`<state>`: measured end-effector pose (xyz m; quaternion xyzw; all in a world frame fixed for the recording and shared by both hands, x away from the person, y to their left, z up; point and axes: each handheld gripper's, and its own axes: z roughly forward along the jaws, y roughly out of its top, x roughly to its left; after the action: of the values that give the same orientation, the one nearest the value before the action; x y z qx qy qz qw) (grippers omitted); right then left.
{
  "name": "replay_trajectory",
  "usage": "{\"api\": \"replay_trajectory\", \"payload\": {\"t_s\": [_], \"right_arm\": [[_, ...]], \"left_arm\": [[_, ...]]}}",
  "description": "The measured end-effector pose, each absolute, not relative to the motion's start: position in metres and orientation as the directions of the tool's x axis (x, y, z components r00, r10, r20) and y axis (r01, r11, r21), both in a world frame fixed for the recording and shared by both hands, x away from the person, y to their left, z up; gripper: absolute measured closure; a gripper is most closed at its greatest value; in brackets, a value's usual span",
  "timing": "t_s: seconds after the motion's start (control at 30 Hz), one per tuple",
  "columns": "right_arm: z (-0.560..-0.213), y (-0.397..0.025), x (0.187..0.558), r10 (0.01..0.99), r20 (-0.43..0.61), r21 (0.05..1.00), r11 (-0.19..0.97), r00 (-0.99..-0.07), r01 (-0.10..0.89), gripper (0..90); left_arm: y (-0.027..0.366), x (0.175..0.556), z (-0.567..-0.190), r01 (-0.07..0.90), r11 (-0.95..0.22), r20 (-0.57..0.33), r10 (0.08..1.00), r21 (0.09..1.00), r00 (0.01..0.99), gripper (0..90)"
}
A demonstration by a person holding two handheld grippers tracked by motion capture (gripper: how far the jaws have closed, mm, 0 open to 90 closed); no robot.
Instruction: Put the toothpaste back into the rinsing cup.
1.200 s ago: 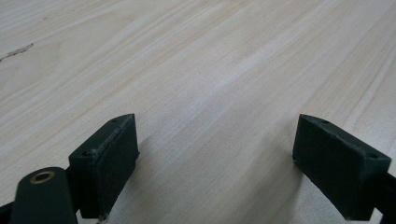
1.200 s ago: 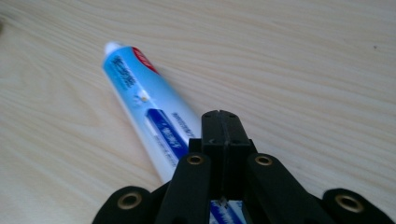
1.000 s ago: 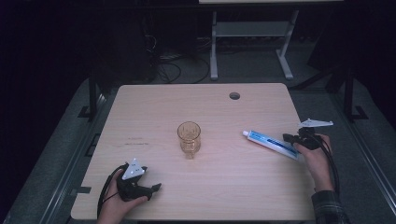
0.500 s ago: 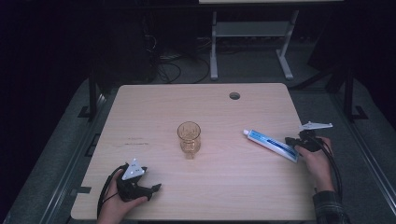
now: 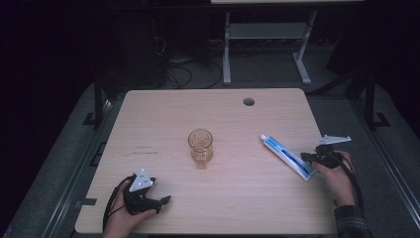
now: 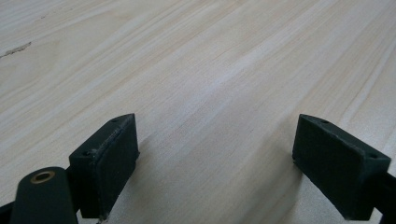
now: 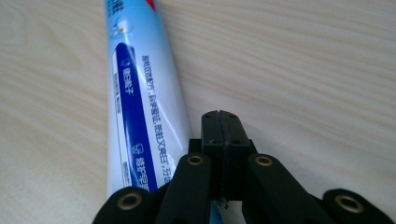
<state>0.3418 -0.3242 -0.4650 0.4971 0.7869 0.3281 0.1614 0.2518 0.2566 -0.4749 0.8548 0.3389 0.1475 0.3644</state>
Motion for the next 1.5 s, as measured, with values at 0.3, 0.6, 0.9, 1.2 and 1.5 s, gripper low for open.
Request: {"api": "replay_trajectory", "payload": {"t_s": [0.3,0.6,0.9,1.2,1.5], "right_arm": [[-0.464,-0.316,0.329,0.869,0.067,0.663,0.329,-0.491,0.672,89.7],[-0.466,-0.309,0.313,0.846,0.068,0.651,0.364,-0.528,0.667,89.7],[-0.467,-0.303,0.301,0.826,0.088,0.650,0.375,-0.556,0.660,89.7],[-0.465,-0.288,0.298,0.794,0.093,0.661,0.402,-0.601,0.633,89.7],[-0.465,-0.272,0.302,0.769,0.099,0.662,0.424,-0.632,0.619,89.7]], "left_arm": [[0.257,0.252,-0.475,0.471,-0.505,0.005,0.686,0.723,0.727,13.5],[0.257,0.251,-0.475,0.470,-0.505,0.005,0.685,0.724,0.728,13.5],[0.257,0.251,-0.475,0.471,-0.502,0.004,0.687,0.725,0.727,13.5],[0.257,0.251,-0.475,0.471,-0.502,0.004,0.687,0.725,0.727,13.5],[0.257,0.251,-0.475,0.471,-0.502,0.004,0.687,0.725,0.727,13.5]]}}
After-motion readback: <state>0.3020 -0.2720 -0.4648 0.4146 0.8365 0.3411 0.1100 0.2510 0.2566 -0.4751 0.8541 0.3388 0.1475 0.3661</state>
